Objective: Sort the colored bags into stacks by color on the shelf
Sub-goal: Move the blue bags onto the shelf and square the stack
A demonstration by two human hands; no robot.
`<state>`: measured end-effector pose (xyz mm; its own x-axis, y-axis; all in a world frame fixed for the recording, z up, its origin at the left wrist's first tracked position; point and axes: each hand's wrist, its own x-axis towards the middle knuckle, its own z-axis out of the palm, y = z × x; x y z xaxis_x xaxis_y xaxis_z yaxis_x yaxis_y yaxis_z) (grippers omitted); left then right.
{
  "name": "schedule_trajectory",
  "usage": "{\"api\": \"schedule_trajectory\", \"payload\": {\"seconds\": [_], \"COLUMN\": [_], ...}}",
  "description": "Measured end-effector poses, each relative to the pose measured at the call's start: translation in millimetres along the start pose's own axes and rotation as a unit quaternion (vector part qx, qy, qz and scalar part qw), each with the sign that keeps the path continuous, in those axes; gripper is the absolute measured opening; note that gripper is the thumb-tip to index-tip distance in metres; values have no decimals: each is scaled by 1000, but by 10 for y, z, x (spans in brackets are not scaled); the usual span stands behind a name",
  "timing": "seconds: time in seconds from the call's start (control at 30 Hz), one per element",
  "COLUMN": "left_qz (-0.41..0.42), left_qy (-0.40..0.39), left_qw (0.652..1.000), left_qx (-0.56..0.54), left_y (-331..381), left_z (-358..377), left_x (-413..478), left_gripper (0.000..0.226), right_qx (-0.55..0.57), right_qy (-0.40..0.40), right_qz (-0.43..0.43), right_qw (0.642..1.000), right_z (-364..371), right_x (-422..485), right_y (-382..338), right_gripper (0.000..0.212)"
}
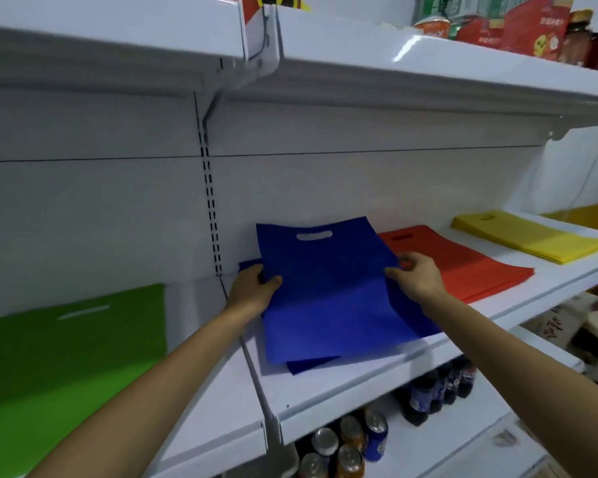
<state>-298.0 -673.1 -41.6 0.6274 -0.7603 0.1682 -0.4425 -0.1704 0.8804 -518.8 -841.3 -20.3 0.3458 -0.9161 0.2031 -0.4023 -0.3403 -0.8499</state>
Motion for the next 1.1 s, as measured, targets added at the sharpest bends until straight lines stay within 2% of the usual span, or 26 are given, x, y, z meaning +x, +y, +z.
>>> {"api": "schedule_trajectory", "payload": {"seconds": [0.1, 0.27, 0.3, 0.4, 0.53, 0.63, 0.73, 0.8, 0.9, 0.97, 1.1], "left_qz": [-3, -13, -18, -52, -91, -99, -85, -94, -107, -91, -54], "left_qy": [-35, -13, -1, 58, 82, 103, 142, 161, 164, 167, 160], "left_qw": [999, 996, 997, 997, 992, 987, 982, 977, 975, 980, 980], "left_qx": [19, 87, 78, 27, -34, -73, -91, -99, -102, -48, 105], "left_y": [-149, -343, -368, -397, -357, -259, -217, -232, -244, -246, -221], "left_z": [15, 81, 96, 169, 276, 346, 423, 461, 521, 558, 632], "left_x": [102, 147, 150, 108, 44, -68, -159, -202, -303, -360, -419], "left_gripper": [17, 21, 29, 72, 94, 78, 64, 65, 80, 81, 69], "right_qx": [-136, -190, -198, -210, -213, -184, -80, -4, 42, 47, 65], "right_qy": [-21, -57, -73, -112, -134, -154, -167, -170, -169, -164, -168], "right_qz": [-51, -41, -36, -20, -32, -55, -42, -32, -61, -91, -113], "right_qw": [989, 979, 977, 971, 967, 969, 982, 985, 983, 981, 977], "right_z": [161, 372, 393, 417, 423, 419, 366, 318, 246, 236, 243], "right_x": [275, 490, 517, 623, 739, 760, 781, 784, 762, 740, 733], "right_y": [84, 212, 242, 353, 429, 489, 591, 652, 736, 765, 817], "right_gripper": [38, 44, 46, 57, 53, 43, 46, 45, 38, 36, 37]}}
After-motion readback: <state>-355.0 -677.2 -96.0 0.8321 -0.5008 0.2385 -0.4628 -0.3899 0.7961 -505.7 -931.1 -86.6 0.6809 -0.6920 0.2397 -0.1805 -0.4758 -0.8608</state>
